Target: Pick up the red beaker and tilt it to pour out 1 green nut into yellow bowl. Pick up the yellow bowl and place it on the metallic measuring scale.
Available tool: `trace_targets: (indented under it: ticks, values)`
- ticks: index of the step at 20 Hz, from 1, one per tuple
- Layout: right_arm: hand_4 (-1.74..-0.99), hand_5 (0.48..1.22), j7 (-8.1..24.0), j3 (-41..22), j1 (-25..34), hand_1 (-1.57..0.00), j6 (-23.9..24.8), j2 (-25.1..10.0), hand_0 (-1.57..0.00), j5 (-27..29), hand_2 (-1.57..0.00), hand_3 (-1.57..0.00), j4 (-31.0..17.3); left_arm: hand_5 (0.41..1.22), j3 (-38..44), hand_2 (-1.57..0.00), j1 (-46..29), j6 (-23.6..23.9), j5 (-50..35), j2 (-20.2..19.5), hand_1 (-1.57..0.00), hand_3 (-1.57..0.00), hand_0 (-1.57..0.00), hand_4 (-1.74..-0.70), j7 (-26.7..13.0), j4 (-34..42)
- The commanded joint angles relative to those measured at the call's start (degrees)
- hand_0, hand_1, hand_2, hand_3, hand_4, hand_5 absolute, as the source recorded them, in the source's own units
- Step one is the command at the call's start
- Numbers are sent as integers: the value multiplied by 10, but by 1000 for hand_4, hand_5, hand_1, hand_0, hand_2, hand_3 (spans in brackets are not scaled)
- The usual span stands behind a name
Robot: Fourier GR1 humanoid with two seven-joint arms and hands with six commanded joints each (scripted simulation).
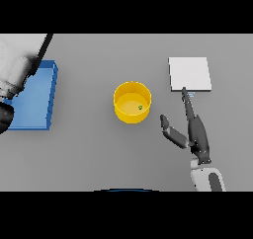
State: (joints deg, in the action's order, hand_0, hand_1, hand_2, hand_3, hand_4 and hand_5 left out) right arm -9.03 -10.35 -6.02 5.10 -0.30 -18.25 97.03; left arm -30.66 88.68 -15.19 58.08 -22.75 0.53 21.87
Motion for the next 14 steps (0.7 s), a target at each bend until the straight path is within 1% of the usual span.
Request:
trace_targets:
  ticks: [1,3,4,5,6,8,9,10,11,12,13,14]
  values:
    - [-1006,669,3,-2,1,1,-1,2,1,1,1,1,1,1221,27,-1571,-12,13,-23,-18,-1571,-1448,-1571,-1738,-9,-9]
    - [-1002,666,0,-3,-2,1,-3,7,1,7,1,1,-2,1221,81,-1571,-39,43,-72,-50,-1571,-1453,-1571,-1739,-39,-16]
    - [-996,664,6,1,3,1,-4,6,1,11,1,1,-5,1221,102,-1571,-60,62,-95,-65,-1571,-1447,-1571,-1739,-44,-12]
    - [-1012,659,16,4,10,1,-5,8,1,17,1,1,-2,1221,126,-1571,-78,73,-119,-79,-1571,-1435,-1571,-1740,-55,-12]
    - [-1023,654,20,3,12,1,-6,3,1,12,1,1,-4,1221,146,-1571,-100,87,-139,-90,-1571,-1417,-1571,-1740,-80,-10]
    - [-1044,654,9,0,8,1,-5,-1,1,5,1,1,-7,1221,183,-1571,-140,110,-180,-113,-1571,-1425,-1571,-1740,-110,7]
    - [-1050,653,6,2,10,1,-5,-3,1,7,1,1,-8,1221,207,-1571,-162,120,-206,-121,-1571,-1426,-1571,-1740,-132,15]
    - [-1057,652,16,3,15,1,-4,-2,1,6,1,1,-9,1221,223,-1571,-187,132,-228,-122,-1571,-1441,-1571,-1741,-140,26]
    - [-1053,651,15,-2,15,1,0,1,1,-1,1,1,-11,1221,239,-1571,-218,148,-251,-121,-1571,-1452,-1571,-1741,-145,41]
    - [-1048,652,20,4,16,1,-2,-9,1,-3,1,1,-13,1221,252,-1571,-244,162,-271,-119,-1571,-1459,-1571,-1741,-161,59]
    - [-1047,651,18,2,19,1,3,-7,1,-7,1,1,-13,1221,265,-1571,-266,168,-289,-119,-1571,-1467,-1571,-1741,-186,77]
    - [-1048,651,17,-3,17,1,9,-5,1,-18,1,1,-15,1221,274,-1571,-294,176,-307,-119,-1571,-1470,-1571,-1741,-197,105]
